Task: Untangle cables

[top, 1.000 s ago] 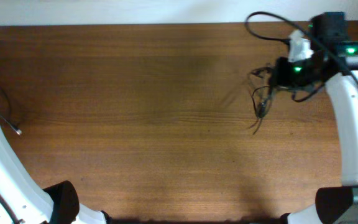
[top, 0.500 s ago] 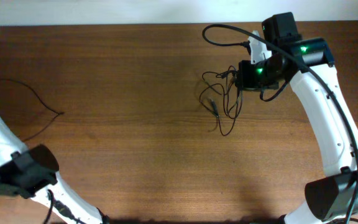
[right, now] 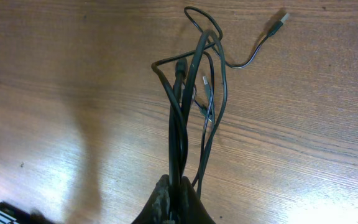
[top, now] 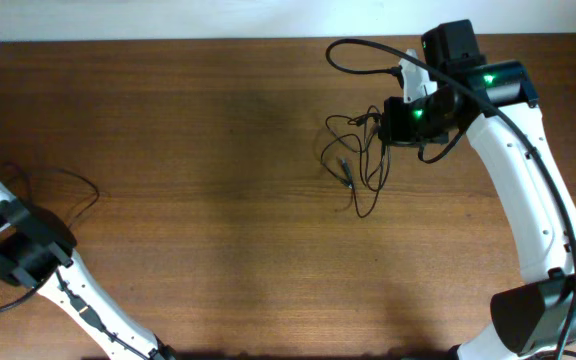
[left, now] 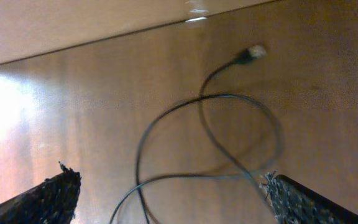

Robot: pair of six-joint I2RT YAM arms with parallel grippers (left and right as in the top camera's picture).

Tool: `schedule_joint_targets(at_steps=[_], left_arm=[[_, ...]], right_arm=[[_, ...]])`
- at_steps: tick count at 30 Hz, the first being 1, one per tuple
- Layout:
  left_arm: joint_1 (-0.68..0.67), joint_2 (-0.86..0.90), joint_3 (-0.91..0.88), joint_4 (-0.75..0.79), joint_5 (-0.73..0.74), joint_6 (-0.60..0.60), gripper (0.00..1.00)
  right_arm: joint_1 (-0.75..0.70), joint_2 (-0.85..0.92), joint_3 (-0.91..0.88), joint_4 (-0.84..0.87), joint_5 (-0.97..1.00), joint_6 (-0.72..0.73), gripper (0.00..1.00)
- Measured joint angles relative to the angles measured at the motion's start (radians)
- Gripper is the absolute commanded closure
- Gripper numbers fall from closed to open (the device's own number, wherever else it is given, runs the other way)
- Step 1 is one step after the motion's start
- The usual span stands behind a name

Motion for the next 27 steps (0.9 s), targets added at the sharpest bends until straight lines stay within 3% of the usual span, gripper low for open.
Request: schedule_joint_targets(at_steps=[5,6,7,8,9,10,15,16,19,23,27], left_arm=[[-0.016,-0.214,0.106,0.001,0.235,0.180,0.03],[-0.032,-0.285,0.121,0.001,0.285,0.219,0.04],[-0.063,-0.364,0.139,0.000,0.364,0.282,0.05],[-0.086,-0.394,0.149,0.000,0.412,0.317,0.05],[-0.135,-0.413,0.151,-0.016,0.499,0.378,0.05],[-0.172,-0.408,0.150,-0.023,0.546,0.415,0.04],[-0.436,-0.391,0.137,-0.045,0.652,0.591,0.05],[-0.485,-0.391,0.137,-0.064,0.652,0.604,0.11],[-0.633,-0.393,0.082,-0.092,0.658,0.623,0.12],[-0.855,-0.388,-0.213,-0.023,0.663,0.704,0.11],[-0.906,-0.382,-0.583,0.158,0.673,0.861,0.11]], right_arm=[[0.012,0.000,0.000,0.011,-0.008,0.001,0.95],[0.023,0.000,0.000,0.013,-0.010,0.001,0.90],[0.037,0.000,0.000,0.013,-0.013,0.001,0.82],[0.050,0.000,0.000,0.016,-0.018,0.015,0.50],[0.063,0.000,0.000,0.020,-0.023,0.020,0.39],[0.072,0.000,0.000,0.024,-0.029,0.024,0.36],[0.073,0.001,0.000,0.023,-0.102,0.017,0.35],[0.032,0.001,0.000,0.011,-0.121,0.015,0.32],[-0.136,0.001,0.000,-0.031,-0.130,0.015,0.31],[-0.285,0.001,0.000,-0.065,-0.130,0.015,0.30],[-0.273,0.001,0.000,-0.068,-0.123,0.014,0.30]])
